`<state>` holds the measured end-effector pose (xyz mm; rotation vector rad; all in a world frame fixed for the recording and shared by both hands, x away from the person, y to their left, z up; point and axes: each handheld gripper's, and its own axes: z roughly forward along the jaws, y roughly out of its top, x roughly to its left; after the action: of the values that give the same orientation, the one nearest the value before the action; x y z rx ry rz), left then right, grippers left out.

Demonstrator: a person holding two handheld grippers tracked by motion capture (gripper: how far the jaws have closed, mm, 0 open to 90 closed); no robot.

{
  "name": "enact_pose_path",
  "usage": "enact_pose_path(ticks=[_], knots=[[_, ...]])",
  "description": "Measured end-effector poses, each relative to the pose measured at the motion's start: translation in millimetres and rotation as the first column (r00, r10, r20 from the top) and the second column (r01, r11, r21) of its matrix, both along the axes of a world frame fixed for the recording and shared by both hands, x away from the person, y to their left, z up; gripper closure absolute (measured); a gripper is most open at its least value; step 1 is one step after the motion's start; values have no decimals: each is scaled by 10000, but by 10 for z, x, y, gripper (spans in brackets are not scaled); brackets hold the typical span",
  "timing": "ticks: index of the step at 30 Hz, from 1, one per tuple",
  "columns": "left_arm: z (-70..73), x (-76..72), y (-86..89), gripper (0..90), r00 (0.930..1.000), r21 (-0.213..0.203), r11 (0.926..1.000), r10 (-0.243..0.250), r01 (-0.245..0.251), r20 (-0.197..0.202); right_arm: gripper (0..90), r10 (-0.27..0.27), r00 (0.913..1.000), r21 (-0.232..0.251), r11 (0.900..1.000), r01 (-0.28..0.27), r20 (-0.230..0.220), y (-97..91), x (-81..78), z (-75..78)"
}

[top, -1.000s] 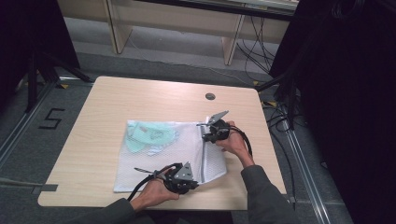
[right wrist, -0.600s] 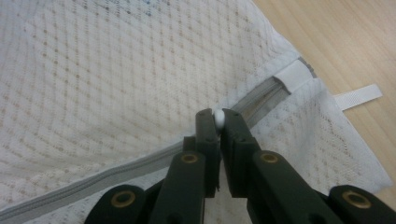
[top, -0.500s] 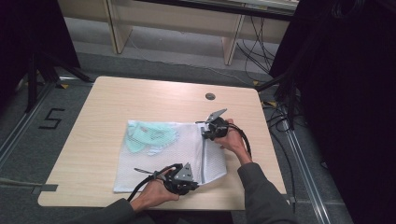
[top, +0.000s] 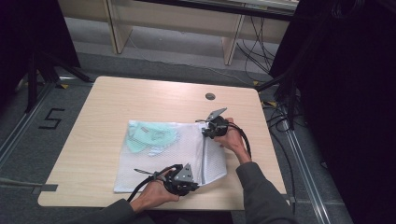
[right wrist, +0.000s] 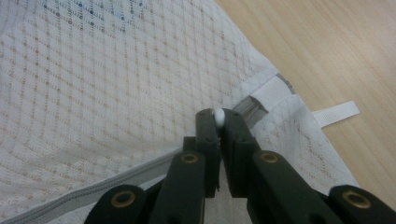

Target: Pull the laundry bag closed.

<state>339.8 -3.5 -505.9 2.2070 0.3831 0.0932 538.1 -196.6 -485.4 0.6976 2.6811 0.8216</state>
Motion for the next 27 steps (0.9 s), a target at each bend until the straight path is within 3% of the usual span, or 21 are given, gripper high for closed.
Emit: enact_pose_path(ticks=[5,13,17,20,21,24,27], knots=[[22,-46,-16,891,9997,218,9995,-245,244,81,868,-151,9999,-5,9999,151,14,-15,26,-22],[28,-46,-8,891,9999,11,9999,-136,136,-38,868,-248,9996,47,9997,247,121,-42,50,-25],[21,-64,-17,891,9995,175,9994,-311,311,9,867,-352,9992,4,9994,352,204,-65,61,-19],[12,-48,-14,891,9993,-52,9995,-315,314,-218,868,-400,9990,97,9992,399,190,-76,62,-13],[19,-56,-6,891,9992,56,9994,-326,327,-235,868,-441,9987,91,9990,438,244,-76,63,-11],[31,-72,-9,890,9991,158,9990,-410,413,-145,867,-457,9988,104,9989,455,160,-84,62,-17],[43,-39,-1,889,9996,123,9995,-281,282,-71,867,-488,9980,138,9987,483,395,-92,74,0]])
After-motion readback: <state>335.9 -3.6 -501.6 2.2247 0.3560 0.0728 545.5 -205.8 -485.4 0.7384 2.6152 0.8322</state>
